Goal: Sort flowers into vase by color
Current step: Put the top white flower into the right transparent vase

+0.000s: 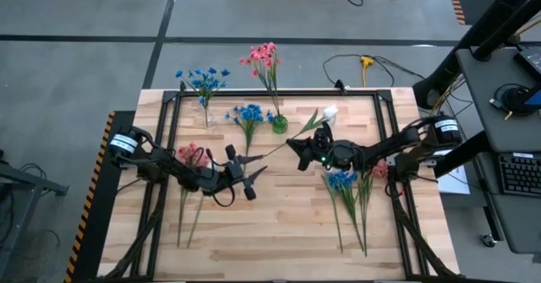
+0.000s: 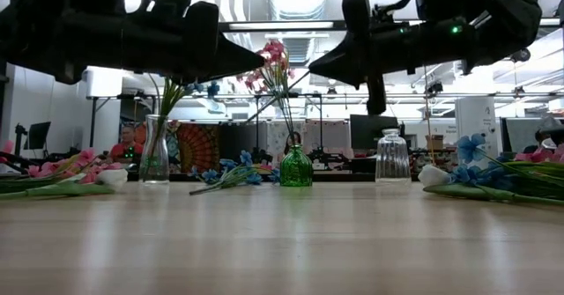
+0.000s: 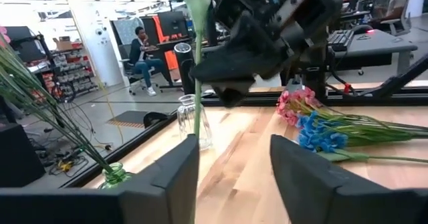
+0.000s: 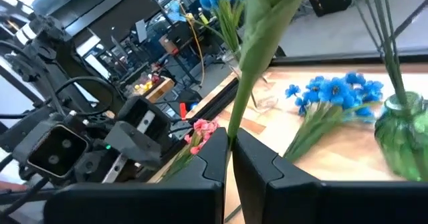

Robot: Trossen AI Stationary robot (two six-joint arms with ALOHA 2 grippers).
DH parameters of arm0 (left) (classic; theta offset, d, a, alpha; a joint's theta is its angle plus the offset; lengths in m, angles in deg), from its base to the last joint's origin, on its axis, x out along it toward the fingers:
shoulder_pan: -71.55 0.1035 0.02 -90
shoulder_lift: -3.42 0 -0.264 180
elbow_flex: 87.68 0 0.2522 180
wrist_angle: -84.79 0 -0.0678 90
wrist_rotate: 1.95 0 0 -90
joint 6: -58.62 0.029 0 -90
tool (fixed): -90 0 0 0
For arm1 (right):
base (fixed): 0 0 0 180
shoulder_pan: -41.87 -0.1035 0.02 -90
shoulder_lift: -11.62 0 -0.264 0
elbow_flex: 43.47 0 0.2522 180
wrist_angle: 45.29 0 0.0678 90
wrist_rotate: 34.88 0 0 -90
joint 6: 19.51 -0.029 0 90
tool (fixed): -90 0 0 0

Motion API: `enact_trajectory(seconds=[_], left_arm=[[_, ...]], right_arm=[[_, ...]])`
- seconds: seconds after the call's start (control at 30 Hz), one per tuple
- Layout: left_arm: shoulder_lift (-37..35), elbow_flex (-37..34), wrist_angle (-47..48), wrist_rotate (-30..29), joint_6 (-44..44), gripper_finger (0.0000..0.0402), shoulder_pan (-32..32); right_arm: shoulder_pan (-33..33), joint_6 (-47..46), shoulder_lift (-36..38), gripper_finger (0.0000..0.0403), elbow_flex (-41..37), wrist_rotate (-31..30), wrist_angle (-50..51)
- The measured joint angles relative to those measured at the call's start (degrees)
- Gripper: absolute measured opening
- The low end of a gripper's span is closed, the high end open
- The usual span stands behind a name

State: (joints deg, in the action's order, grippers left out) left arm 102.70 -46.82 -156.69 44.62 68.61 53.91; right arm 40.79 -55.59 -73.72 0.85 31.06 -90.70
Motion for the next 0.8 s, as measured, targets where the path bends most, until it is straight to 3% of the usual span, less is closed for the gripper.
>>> enact_trajectory(seconds=[0.1, 0.17, 0.3, 0.4, 0.53, 0.8], left_arm=[[-0.3, -0.3, 0.6, 1.3, -0.6, 0.0190, -0.1], [-1.4, -0.3, 1.9, 4.4, -2.1, 0.0194, -0.1], [-5.6, -0.4, 6.6, 15.8, -4.8, 0.0189, 0.4], [-10.6, -0.4, 12.6, 26.6, -6.0, 0.0182, 1.3], [-18.7, -0.4, 23.3, 34.1, -6.7, 0.0173, 2.0], [-37.7, -0.3, 46.3, 33.3, -6.3, 0.0170, 2.0]], right_arm=[[0.6, 1.2, 3.9, 0.0012, 1.1, 0.0, 8.1], [1.5, 2.1, 7.5, 0.0012, 3.8, 0.0, 20.8], [3.8, 4.7, 13.2, 0.0012, 13.2, 0.0, 50.6], [5.2, 9.3, 15.4, 0.0012, 20.5, -0.3, 65.8], [7.4, 15.6, 16.9, 0.0012, 27.2, -3.1, 77.0], [14.5, 19.7, 20.0, 0.0012, 31.9, -3.5, 88.2]])
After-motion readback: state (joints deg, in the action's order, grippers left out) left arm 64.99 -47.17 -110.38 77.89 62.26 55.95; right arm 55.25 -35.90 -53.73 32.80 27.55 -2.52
